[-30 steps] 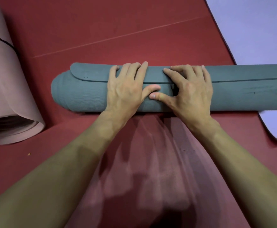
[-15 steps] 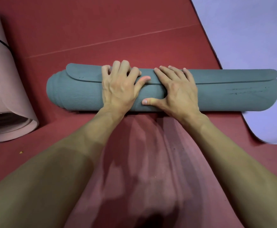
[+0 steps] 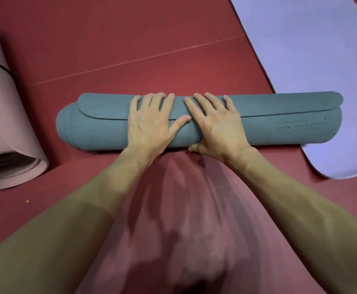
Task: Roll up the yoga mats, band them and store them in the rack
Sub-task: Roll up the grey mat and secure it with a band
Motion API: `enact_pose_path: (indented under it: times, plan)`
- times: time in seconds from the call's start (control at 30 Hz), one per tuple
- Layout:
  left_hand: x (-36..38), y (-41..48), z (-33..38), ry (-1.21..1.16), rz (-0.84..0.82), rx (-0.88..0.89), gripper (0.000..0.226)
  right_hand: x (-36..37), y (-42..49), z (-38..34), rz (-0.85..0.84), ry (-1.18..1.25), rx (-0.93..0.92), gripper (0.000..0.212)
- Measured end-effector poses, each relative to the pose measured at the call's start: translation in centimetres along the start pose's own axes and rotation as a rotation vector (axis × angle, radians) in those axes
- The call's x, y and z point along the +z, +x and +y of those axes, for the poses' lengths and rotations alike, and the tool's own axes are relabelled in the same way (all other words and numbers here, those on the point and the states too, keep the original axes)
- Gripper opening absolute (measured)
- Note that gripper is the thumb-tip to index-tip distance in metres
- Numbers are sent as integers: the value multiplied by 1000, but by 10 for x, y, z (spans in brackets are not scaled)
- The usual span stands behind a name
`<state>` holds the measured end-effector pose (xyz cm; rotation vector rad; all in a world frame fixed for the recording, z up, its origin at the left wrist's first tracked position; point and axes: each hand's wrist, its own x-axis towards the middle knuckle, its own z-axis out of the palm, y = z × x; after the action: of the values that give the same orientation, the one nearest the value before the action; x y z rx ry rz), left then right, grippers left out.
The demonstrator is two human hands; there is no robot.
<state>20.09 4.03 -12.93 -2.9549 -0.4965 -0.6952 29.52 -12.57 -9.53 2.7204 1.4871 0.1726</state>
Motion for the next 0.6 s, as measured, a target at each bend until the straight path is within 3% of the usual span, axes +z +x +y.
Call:
enact_pose_path:
  times: [0.2,0.37,0.6]
  plan:
    - [-22,-45,5,-21,72,39,74,1,-40,-13,126,41,-38,118]
    - [-81,-110,21,-150,109,-111,52,-28,-119,-67,103,179,-9,113]
    - [-131,-214,41,-260,-12,-48,51,-54,-241,-130,-155,273,65,118]
